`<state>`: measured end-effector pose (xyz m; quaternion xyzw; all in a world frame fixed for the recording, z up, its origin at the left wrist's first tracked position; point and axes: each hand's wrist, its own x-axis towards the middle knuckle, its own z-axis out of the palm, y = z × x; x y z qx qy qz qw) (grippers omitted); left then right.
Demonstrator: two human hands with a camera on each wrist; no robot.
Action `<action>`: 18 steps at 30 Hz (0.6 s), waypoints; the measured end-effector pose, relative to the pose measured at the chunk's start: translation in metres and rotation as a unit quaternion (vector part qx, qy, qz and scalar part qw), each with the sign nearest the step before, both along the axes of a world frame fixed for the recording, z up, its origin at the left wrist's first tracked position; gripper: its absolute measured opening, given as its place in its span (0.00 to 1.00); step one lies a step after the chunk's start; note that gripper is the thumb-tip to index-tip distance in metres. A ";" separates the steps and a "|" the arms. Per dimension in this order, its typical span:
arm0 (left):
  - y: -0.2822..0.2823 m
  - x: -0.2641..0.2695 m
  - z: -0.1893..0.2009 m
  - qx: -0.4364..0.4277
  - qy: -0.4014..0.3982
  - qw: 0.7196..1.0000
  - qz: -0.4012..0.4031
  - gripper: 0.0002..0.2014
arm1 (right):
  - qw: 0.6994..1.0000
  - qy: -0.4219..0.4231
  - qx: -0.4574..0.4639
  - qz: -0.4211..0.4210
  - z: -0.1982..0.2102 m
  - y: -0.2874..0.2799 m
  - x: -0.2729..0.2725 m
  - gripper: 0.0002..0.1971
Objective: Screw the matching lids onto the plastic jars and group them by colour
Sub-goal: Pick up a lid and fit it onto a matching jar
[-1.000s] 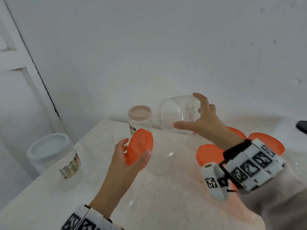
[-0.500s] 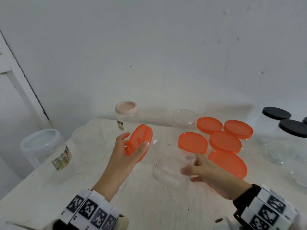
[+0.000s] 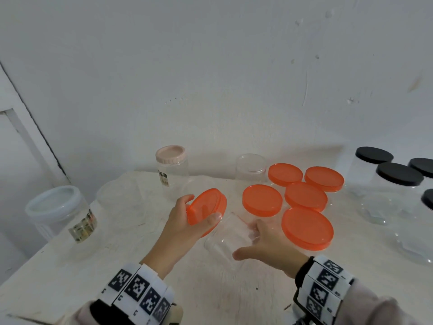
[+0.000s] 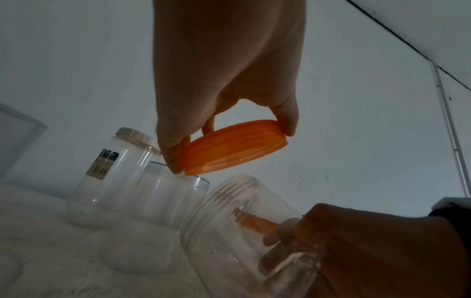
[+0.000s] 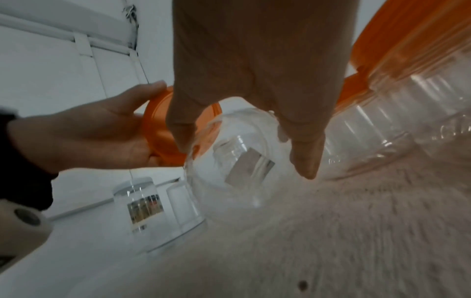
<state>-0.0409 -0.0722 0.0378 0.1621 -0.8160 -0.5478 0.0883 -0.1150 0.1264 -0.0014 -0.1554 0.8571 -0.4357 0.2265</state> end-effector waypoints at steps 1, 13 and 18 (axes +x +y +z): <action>0.000 0.000 -0.001 -0.006 -0.001 1.000 -0.004 0.51 | 1.000 -0.003 0.000 0.005 -0.003 -0.002 -0.001 0.44; 0.015 -0.005 -0.014 -0.048 0.002 0.997 -0.060 0.51 | 0.991 0.014 0.034 0.131 -0.026 0.006 -0.005 0.58; 0.022 -0.006 -0.020 -0.080 -0.024 0.992 -0.092 0.49 | 0.991 0.012 0.011 0.134 -0.031 0.019 -0.003 0.62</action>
